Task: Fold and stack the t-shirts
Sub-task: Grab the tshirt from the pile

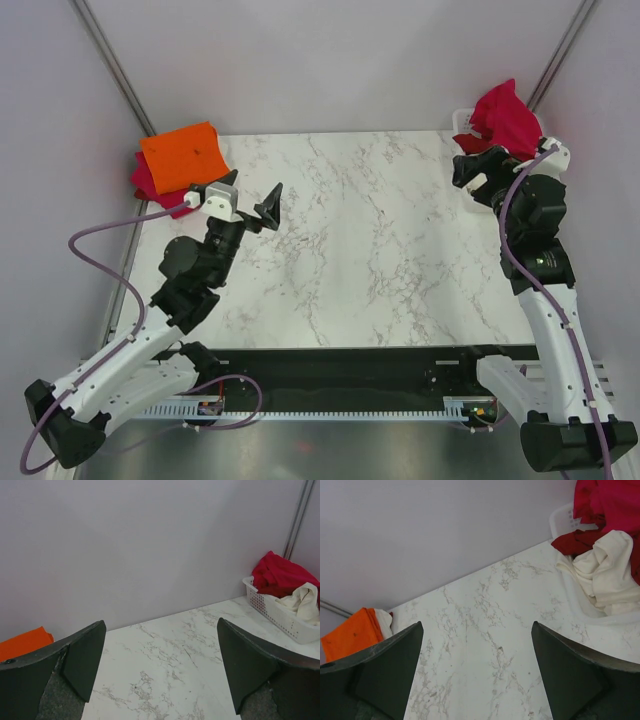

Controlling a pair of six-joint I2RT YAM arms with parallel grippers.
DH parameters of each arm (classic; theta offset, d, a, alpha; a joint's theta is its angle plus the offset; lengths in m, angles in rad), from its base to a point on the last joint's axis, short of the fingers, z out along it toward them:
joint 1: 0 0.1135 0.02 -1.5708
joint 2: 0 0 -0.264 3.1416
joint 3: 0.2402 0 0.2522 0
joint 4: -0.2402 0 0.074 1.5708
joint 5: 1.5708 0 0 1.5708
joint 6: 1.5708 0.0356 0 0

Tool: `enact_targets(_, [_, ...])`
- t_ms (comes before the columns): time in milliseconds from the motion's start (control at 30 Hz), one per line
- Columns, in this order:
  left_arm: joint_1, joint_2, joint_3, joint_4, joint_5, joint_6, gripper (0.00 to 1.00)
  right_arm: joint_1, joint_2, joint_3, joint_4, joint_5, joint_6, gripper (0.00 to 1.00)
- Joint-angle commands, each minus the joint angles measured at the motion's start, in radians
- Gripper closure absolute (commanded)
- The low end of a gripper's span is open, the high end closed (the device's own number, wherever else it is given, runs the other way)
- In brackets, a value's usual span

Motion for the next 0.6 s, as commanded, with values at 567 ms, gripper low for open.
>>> enact_targets(567, [0.003,0.083,0.106,-0.167,-0.003,-0.043,0.03,-0.117,0.557,0.479,-0.33,0.242,-0.181,0.02])
